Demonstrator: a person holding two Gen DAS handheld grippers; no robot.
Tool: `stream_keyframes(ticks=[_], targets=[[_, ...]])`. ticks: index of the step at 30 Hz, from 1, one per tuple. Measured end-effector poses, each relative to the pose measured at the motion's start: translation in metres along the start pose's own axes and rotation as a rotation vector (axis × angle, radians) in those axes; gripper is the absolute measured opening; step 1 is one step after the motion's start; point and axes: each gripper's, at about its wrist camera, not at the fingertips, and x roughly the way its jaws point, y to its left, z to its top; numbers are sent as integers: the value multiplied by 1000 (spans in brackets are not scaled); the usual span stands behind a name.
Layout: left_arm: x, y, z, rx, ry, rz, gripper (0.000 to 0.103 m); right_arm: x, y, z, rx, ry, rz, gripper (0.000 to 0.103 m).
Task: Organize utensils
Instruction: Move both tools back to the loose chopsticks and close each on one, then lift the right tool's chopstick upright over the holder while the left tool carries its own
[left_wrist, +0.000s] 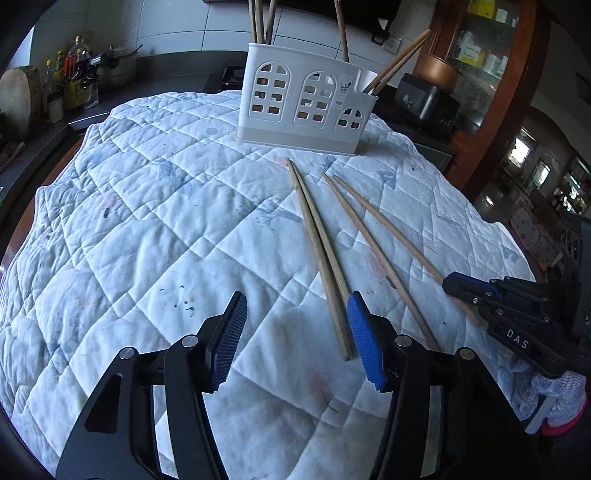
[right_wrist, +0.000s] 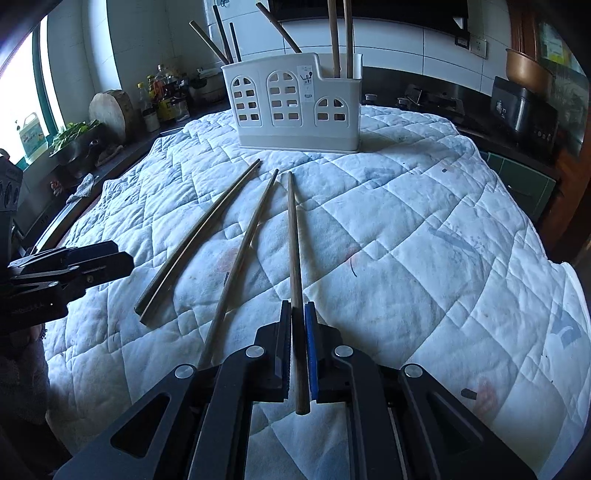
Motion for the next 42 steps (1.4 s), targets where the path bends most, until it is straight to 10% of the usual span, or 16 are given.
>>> stream_keyframes(ticks=[13,42], targets=[[31,-15,6,0,57,9,23,-5,-7,-4,30,-11,20,7],[32,-19,15,23,44,43,6,11,-3,1,-3,28,-8,7]])
